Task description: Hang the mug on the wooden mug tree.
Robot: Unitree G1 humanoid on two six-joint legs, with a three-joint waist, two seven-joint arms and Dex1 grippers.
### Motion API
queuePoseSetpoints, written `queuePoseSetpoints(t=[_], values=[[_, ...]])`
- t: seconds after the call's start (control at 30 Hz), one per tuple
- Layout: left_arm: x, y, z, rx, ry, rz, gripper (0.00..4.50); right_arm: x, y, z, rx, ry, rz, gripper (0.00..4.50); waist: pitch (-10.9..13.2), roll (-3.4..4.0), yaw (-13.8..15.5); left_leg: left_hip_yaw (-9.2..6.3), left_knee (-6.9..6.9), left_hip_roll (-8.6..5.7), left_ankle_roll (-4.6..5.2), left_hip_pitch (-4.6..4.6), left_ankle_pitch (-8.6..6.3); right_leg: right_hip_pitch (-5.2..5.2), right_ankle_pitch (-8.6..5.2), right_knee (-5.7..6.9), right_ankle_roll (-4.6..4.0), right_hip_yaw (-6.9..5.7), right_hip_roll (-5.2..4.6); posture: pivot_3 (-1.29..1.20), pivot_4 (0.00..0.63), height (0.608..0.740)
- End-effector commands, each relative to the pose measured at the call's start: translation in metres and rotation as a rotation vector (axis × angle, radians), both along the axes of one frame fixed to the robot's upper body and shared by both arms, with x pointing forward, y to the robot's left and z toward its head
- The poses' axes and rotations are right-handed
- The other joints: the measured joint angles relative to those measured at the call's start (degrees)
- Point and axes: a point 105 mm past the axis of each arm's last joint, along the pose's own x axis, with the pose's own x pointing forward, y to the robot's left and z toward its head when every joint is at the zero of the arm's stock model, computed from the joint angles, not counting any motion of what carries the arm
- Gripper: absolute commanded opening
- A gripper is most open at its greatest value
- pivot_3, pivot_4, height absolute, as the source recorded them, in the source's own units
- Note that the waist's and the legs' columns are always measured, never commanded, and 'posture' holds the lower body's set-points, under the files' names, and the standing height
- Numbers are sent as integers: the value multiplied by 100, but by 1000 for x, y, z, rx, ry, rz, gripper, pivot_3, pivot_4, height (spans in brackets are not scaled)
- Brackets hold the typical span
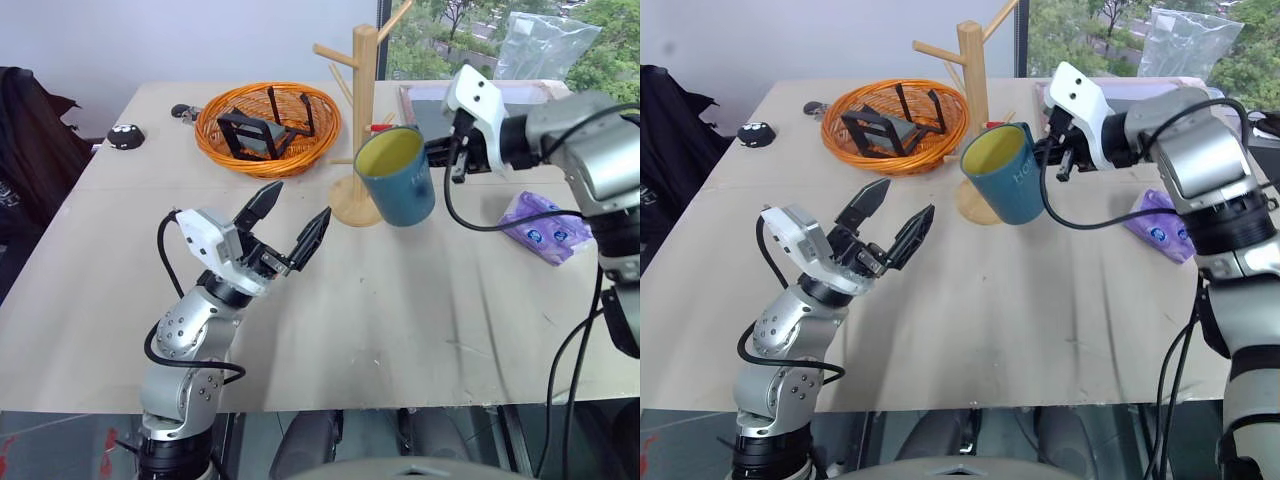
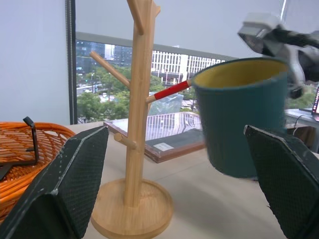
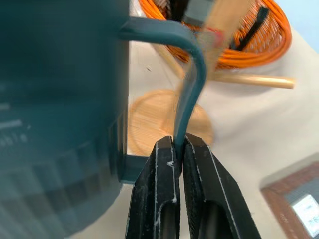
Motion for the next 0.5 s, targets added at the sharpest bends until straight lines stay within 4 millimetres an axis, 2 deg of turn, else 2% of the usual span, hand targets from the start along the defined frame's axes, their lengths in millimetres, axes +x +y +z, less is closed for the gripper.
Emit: queuePoseSetpoints(t=[0.03, 0.3, 0.47, 0.5], values=[[-5, -1, 8, -6, -50, 5, 4500, 9, 4, 24, -6, -93, -2, 81, 0, 0, 3, 1, -1, 0, 0, 0, 0, -2, 0, 0, 0, 1, 1, 0, 150, 740], [-2, 3, 8, -30, -55, 14, 4500, 6, 19, 33, -21, -119, 78, 81, 1, 1, 12, 0, 1, -3, 0, -2, 0, -2, 0, 2, 0, 1, -2, 0, 150, 740], [0, 2, 6, -34, -55, 5, 4500, 10, 19, 31, -56, -141, 66, 81, 1, 1, 5, 0, 1, -2, -1, -2, 0, -7, 0, 9, 0, 2, 0, 0, 150, 740], [0, 1, 6, -33, -56, 2, 4500, 10, 19, 31, -58, -143, 62, 615, 1, 1, 5, 1, 1, -2, -1, -2, 1, -7, 0, 11, 0, 2, 0, 0, 150, 740]])
